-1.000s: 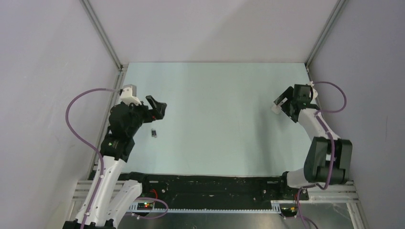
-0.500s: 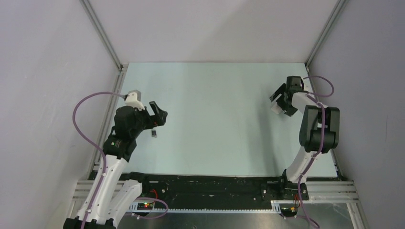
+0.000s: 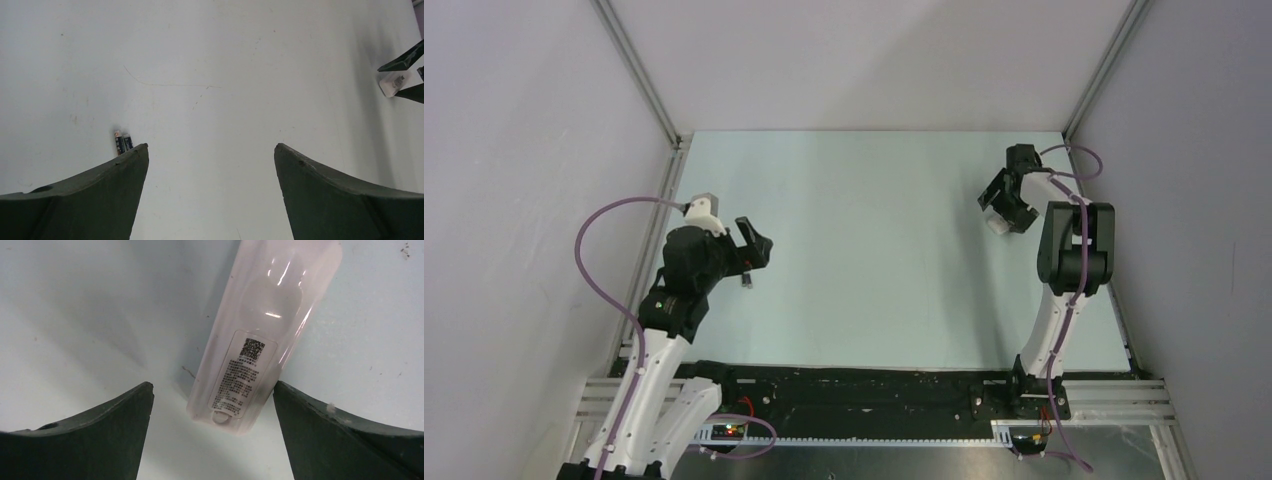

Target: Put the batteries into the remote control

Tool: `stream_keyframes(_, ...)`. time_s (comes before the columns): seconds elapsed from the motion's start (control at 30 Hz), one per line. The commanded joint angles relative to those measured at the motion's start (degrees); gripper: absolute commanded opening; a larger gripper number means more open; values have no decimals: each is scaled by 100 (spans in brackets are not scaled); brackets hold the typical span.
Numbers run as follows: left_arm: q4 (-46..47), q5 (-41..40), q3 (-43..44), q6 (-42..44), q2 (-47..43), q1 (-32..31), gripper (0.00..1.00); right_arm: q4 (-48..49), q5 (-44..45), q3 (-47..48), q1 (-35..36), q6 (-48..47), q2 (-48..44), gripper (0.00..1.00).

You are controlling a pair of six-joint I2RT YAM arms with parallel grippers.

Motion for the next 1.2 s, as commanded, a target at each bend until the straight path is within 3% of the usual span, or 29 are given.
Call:
stream_keyframes(0.0, -8, 81, 39, 99, -41, 11, 98, -590, 195, 407, 17, -67, 256, 93)
stream_keyframes(0.17, -8, 308, 53, 82, 51, 95, 98, -953, 240, 678, 6, -19, 483, 89)
stream_keyframes(0.47, 0, 746, 59, 12, 190, 386, 98, -945, 192, 581, 0, 55, 445, 74)
stream_keyframes(0.7, 13, 893, 53, -42, 237, 567, 98, -864, 192, 387, 2, -27, 245, 50)
stream_keyframes(0.8, 4, 824, 28, -137, 233, 565, 98, -738, 186, 108, 82, -120, -127, 41)
stream_keyframes(0.9, 4, 690, 15, -361, 242, 570, 98, -505, 107, -244, 205, -190, -624, 38)
stream_keyframes(1.17, -35, 171, 45, -810, 142, 578, 98, 143, -205, -1621, 1626, -704, -2887, 30)
